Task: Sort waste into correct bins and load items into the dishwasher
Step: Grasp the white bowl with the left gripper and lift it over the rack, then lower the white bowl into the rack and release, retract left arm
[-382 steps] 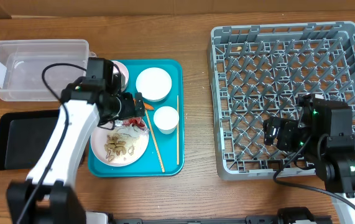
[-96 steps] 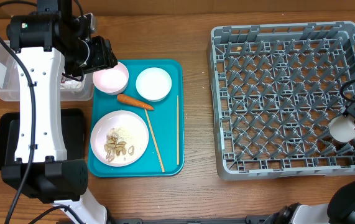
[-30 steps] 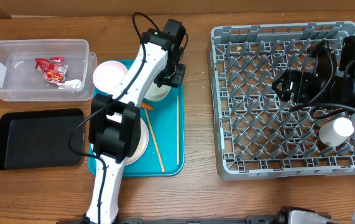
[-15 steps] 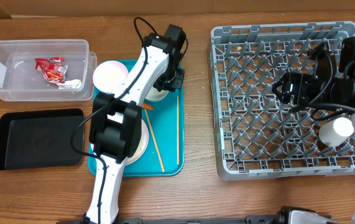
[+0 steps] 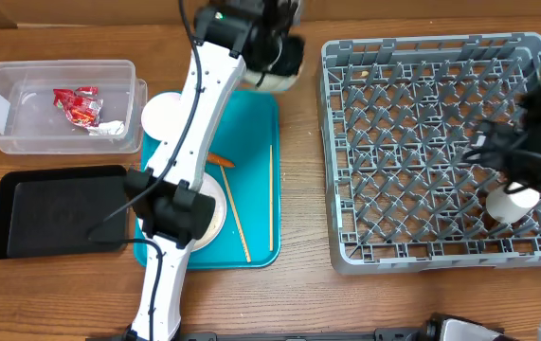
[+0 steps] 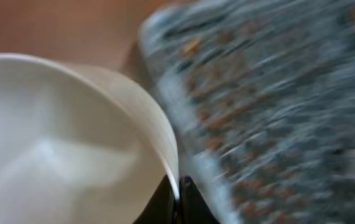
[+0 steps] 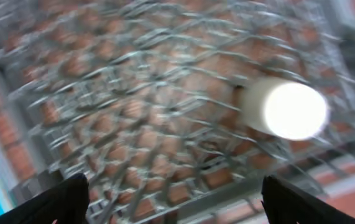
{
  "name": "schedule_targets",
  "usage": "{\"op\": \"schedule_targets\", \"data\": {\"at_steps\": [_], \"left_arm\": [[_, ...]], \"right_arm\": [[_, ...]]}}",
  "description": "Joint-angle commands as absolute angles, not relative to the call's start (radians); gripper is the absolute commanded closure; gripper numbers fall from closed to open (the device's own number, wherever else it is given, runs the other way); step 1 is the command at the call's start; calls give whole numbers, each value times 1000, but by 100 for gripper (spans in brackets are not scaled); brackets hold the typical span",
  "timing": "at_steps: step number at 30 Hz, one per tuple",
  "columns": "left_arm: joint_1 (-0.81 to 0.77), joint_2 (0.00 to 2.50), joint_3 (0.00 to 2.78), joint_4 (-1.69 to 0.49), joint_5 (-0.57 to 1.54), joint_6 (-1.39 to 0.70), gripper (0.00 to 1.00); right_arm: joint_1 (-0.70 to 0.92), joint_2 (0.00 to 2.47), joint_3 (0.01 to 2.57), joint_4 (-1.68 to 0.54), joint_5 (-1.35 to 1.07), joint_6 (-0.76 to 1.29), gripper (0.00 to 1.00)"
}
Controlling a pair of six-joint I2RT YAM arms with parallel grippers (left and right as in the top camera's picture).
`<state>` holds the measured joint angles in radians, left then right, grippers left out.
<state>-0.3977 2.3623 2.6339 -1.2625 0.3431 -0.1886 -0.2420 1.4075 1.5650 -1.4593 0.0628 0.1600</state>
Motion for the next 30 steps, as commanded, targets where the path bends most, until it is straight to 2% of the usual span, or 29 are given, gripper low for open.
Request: {"op": "schedule_targets", "data": {"at_steps": [1, 3, 5, 9, 16, 21, 26, 30], "left_arm": [[-442, 2351, 2665, -1122, 762, -227, 96], [-467, 2351, 2644, -1029, 860, -260, 96], [-521, 2352, 2606, -846, 995, -308, 96], [-620, 2352, 2566, -584, 1043, -419, 96], [-757, 2352, 2454, -252, 786, -598, 96], [-770, 2352, 2363, -65, 592, -659, 96], [-765, 2380, 2335, 18, 558, -684, 96], [-763, 2489, 2335, 120, 575, -830, 95]], "right_arm": [[-361, 1401, 1572, -1488, 246, 318, 8], [-418, 1401, 1572, -1502, 253, 342, 8], [-497, 1399, 1572, -1510, 234, 354, 7], [-532, 1399, 1572, -1507, 193, 353, 7], [-532, 1399, 1572, -1507, 189, 353, 5], [-532, 1399, 1572, -1514, 190, 352, 5], [-533, 1385, 1572, -1517, 220, 353, 5], [-533, 1380, 1572, -1517, 216, 353, 5]]}}
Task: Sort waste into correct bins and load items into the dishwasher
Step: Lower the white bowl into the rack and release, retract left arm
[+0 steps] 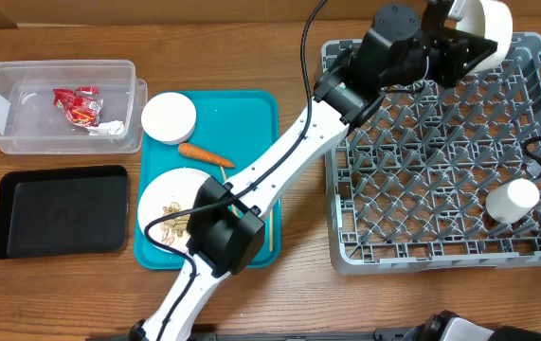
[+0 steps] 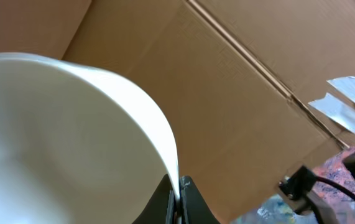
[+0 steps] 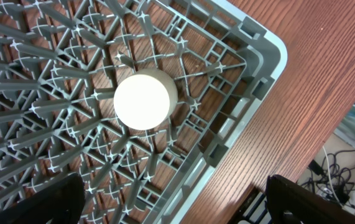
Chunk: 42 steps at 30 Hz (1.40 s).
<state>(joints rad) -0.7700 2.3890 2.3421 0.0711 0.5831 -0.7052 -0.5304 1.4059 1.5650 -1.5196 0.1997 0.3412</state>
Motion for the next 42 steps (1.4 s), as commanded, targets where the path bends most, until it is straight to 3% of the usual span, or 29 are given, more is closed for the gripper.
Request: {"op": "schedule_targets", "data": {"at_steps": [1, 6, 12, 13, 15, 16, 17, 21, 26, 31, 36, 42], "left_arm": [[-762, 2518, 2335, 157, 582, -883, 96], [-744, 2651, 2335, 356, 633, -1151, 96], [-693, 2717, 2334, 349, 739, -1156, 96], [-675, 2717, 2334, 349, 772, -1140, 90], [-648, 2717, 2335, 360, 833, -1133, 47], [-635, 2717, 2335, 361, 870, -1134, 10], [-617, 2717, 2335, 361, 923, -1134, 0], [-588, 2715, 2335, 361, 1007, -1114, 0], [-548, 2682, 2336, 348, 1155, -902, 0], [-503, 2619, 2336, 92, 1088, -696, 0], [-472, 2437, 2336, -546, 648, -194, 0], [-426, 2233, 2336, -829, 186, -97, 0]], "right_arm": [[-533, 1380, 1572, -1517, 216, 353, 5], [-533, 1380, 1572, -1510, 216, 353, 5], [-533, 1380, 1572, -1502, 216, 353, 4], [-533, 1380, 1572, -1500, 216, 353, 4], [-533, 1380, 1572, -1497, 216, 353, 4], [-533, 1380, 1572, -1496, 216, 353, 4], [-533, 1380, 1572, -1494, 216, 352, 4], [-533, 1380, 1572, -1498, 216, 352, 4], [-533, 1380, 1572, -1502, 216, 352, 4], [-533, 1380, 1572, -1502, 216, 352, 4], [-533, 1380, 1572, -1499, 216, 352, 4], [-533, 1380, 1572, -1498, 216, 352, 4]]}}
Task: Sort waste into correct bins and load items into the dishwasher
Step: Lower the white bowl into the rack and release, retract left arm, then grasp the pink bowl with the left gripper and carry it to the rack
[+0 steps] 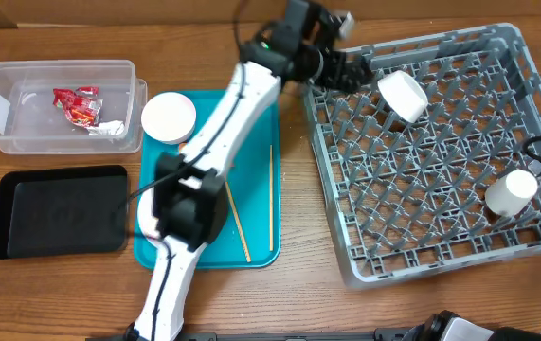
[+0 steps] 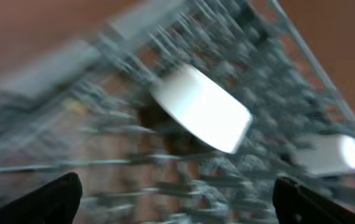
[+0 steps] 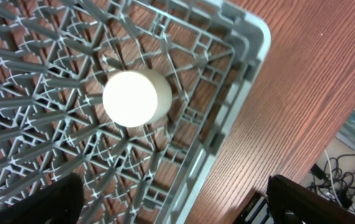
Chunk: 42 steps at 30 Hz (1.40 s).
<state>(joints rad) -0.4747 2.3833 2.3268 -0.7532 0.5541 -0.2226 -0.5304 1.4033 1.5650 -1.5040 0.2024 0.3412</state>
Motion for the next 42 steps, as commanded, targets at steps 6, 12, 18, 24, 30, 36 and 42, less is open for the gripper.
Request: {"op": "schedule_targets", "data": {"at_steps": [6, 12, 18, 24, 30, 36, 42], "left_arm": [[-299, 2179, 2336, -1116, -61, -101, 0], [-187, 2239, 2328, -1339, -59, -226, 0], [-175, 2378, 2327, -1385, -64, -225, 7], [-167, 2486, 2327, -1421, -75, -226, 14], [-164, 2508, 2327, -1414, -132, -244, 25], [-164, 2508, 2327, -1414, -146, -244, 54], [-164, 2508, 2327, -1411, -146, -244, 96]], "right_arm": [[-533, 1380, 1572, -1494, 216, 352, 4], [-533, 1380, 1572, -1494, 213, 353, 4], [-533, 1380, 1572, -1494, 205, 352, 4], [-533, 1380, 1572, -1494, 205, 352, 3], [-533, 1380, 1572, -1494, 205, 352, 3], [-533, 1380, 1572, -1495, 200, 352, 3], [-533, 1380, 1572, -1509, 200, 352, 3]]}}
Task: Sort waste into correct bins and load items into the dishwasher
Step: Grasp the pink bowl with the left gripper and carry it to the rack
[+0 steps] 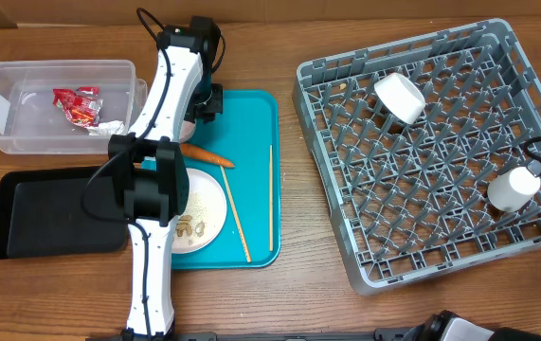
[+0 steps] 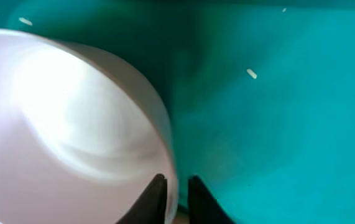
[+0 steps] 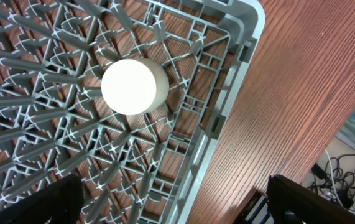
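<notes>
My left gripper is at the back left corner of the teal tray. In the left wrist view my left gripper is shut on the rim of a white bowl, one finger inside and one outside; the overhead view hides most of that bowl under the arm. Another white bowl lies tilted in the grey dishwasher rack, and a white cup stands near the rack's right side. My right gripper is open above the cup.
On the tray lie a carrot, two chopsticks and a white plate with food scraps. A clear bin with red wrappers stands at the back left. In front of it lies a black tray.
My left gripper was open beside the bowl lying in the rack. Now it is at the tray's back left corner, shut on a second bowl's rim. The right arm has not moved.
My left gripper held a white bowl above the tray's back edge, then over the rack's far side. After that the bowl lay in the rack, the gripper stood open, and the rack sat skewed. Now the gripper is on the tray's other bowl.
</notes>
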{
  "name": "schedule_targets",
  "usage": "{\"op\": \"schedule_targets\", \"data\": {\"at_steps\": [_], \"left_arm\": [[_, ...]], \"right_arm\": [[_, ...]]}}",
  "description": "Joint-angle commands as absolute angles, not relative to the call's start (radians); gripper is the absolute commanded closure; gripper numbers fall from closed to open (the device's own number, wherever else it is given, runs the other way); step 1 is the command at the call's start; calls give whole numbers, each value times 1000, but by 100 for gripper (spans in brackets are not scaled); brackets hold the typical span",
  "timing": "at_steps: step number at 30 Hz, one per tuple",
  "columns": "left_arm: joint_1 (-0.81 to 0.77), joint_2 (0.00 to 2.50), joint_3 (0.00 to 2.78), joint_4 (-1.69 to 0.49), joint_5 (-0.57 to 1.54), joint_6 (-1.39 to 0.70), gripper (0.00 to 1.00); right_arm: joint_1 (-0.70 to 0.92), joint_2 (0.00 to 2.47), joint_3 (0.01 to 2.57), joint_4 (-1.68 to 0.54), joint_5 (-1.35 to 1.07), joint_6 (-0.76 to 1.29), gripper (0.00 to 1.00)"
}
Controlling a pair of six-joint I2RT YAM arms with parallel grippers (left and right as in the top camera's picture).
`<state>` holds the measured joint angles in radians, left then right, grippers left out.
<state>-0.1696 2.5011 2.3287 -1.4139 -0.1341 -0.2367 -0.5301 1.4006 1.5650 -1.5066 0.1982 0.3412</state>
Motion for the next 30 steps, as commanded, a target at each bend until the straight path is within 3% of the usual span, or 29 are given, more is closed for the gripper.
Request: {"op": "schedule_targets", "data": {"at_steps": [1, 7, 11, 13, 15, 20, 25, 30], "left_arm": [[-164, 2508, 2327, -1406, -146, -244, 96], [-167, 2501, 2390, -1393, -122, -231, 96], [-186, 2478, 2595, -1418, 18, -209, 96], [-197, 2467, 2699, -1429, 173, -209, 96], [-221, 2457, 2810, -1427, 469, -202, 96], [-288, 2466, 2834, -1309, 1071, -130, 96], [-391, 2482, 2822, -1197, 1317, -130, 96], [-518, 2482, 2816, -1125, 1383, -123, 96]], "right_arm": [[-533, 1380, 1572, -1511, 200, 352, 3], [-533, 1380, 1572, -1513, 200, 353, 3], [-533, 1380, 1572, -1513, 200, 352, 3], [-533, 1380, 1572, -1513, 201, 352, 3], [-533, 1380, 1572, -1511, 201, 352, 3], [-533, 1380, 1572, -1508, 201, 352, 3], [-533, 1380, 1572, -1505, 200, 352, 3], [-533, 1380, 1572, -1506, 200, 352, 3]]}}
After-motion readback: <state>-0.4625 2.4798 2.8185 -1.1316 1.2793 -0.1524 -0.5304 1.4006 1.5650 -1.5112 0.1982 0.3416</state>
